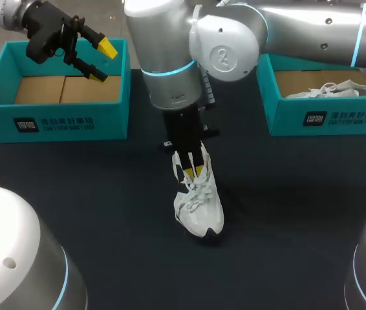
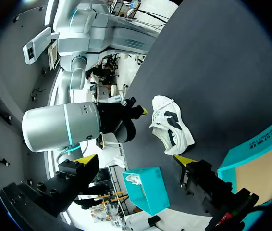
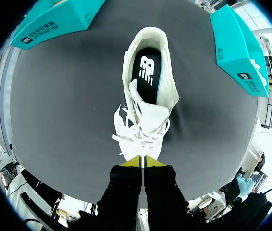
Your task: Take the shoe out of the shoebox, open the shoe tongue, remove and reinsert the insole, then place the shoe into the shoebox
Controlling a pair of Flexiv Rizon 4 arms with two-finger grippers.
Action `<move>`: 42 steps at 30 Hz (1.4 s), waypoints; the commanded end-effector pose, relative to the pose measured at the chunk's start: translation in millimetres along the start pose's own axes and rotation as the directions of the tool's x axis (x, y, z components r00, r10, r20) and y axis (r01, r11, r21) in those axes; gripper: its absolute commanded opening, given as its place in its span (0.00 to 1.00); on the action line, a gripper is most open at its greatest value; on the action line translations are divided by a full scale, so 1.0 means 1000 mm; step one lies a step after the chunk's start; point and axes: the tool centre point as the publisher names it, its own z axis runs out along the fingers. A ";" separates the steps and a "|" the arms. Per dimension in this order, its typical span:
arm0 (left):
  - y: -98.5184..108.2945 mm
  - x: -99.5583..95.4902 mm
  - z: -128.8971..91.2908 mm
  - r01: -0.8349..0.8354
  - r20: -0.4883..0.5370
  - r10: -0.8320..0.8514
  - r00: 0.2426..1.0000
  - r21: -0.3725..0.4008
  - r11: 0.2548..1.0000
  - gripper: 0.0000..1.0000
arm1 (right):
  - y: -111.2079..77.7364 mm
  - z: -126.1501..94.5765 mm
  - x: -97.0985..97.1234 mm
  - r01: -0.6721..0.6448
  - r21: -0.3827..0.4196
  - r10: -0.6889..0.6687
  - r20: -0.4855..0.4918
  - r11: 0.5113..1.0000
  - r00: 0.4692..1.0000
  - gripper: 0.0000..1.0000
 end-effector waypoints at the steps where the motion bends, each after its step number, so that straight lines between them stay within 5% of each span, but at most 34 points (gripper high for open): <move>1: 0.000 0.000 0.000 0.000 -0.002 0.000 1.000 0.000 1.000 1.00 | 0.004 0.002 -0.002 0.002 0.008 -0.002 0.009 1.000 1.000 0.00; 25: 0.000 0.000 0.000 0.000 -0.002 0.000 1.000 0.000 1.000 1.00 | 0.068 0.029 -0.028 -0.068 -0.074 0.071 0.042 0.995 0.997 0.00; 33: 0.000 0.000 0.000 0.000 -0.002 0.000 1.000 0.000 1.000 1.00 | 0.048 0.007 -0.028 -0.049 -0.102 0.054 0.041 0.994 0.998 0.00; 42: 0.000 0.000 0.000 0.000 -0.002 0.000 1.000 0.000 1.000 1.00 | 0.033 0.006 -0.003 0.007 -0.092 -0.007 -0.005 0.996 1.000 0.00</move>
